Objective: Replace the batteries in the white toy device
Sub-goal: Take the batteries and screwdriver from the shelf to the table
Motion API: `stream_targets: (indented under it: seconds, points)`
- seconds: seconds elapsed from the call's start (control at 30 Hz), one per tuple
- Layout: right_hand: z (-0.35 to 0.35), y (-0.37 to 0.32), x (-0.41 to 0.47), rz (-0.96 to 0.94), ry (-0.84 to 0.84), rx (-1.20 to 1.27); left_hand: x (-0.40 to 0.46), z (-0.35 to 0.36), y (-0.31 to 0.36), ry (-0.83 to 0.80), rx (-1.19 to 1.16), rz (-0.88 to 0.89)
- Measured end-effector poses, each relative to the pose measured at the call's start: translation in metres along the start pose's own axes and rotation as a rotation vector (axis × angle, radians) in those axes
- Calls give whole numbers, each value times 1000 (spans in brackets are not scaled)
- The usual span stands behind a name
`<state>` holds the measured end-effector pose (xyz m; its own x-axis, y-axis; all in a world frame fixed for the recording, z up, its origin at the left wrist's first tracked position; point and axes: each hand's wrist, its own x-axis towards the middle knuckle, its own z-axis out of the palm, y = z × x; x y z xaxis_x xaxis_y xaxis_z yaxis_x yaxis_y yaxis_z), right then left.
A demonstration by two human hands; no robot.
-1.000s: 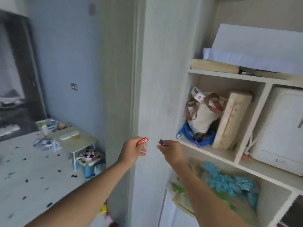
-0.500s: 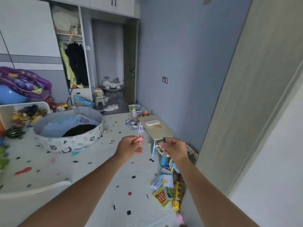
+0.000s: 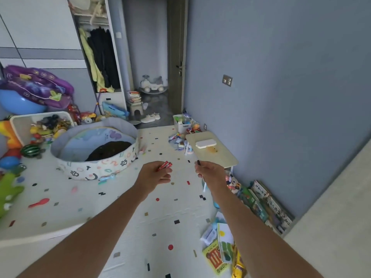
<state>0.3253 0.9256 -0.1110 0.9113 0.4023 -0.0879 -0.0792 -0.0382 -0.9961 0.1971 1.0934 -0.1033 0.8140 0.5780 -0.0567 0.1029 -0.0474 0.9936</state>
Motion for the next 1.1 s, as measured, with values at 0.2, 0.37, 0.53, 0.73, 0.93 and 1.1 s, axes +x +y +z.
stream_targets:
  seconds: [0.2, 0.37, 0.53, 0.73, 0.93, 1.1]
  points:
    - [25, 21, 109, 2, 11, -39, 118, 14, -27, -36, 17, -19]
    - [51, 32, 210, 4, 90, -89, 239, 7, -46, -85, 15, -24]
    - [75, 36, 306, 59, 154, -46, 356, 5, -54, -150, 36, -78]
    - [89, 51, 431, 147, 238, 28, 494, 25, -70, -232, 63, -111]
    - [88, 73, 565, 187, 302, 5, 639, 54, -94, -285, 88, -155]
    - [91, 81, 657, 242, 381, 0, 749, 75, -106, -353, 100, -198]
